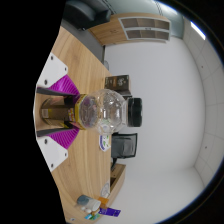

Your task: Pour water

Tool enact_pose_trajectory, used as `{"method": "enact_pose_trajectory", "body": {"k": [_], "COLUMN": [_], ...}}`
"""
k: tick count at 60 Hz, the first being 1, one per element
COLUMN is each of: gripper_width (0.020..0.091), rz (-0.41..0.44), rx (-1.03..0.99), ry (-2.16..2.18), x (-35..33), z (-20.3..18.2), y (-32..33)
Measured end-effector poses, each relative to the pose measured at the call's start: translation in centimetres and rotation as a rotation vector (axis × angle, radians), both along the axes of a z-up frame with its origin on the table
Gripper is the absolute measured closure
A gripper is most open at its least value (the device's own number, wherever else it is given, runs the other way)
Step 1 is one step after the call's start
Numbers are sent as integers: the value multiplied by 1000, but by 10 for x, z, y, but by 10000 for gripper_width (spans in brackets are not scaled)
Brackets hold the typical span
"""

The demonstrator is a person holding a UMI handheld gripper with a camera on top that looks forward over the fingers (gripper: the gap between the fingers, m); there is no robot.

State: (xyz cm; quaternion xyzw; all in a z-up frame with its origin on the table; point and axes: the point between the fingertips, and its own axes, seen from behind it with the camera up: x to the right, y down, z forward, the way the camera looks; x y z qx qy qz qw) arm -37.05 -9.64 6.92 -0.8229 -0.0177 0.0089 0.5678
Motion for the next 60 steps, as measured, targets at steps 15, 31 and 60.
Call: {"method": "enact_pose_trajectory", "body": {"k": [15, 31, 60], "gripper_width": [714, 714, 716], "rz": [69, 85, -143], "rx": [-19, 65, -14], "ry": [6, 506, 1804], "x": [8, 78, 311], "z": [8, 126, 153], "y": [-4, 14, 68]}}
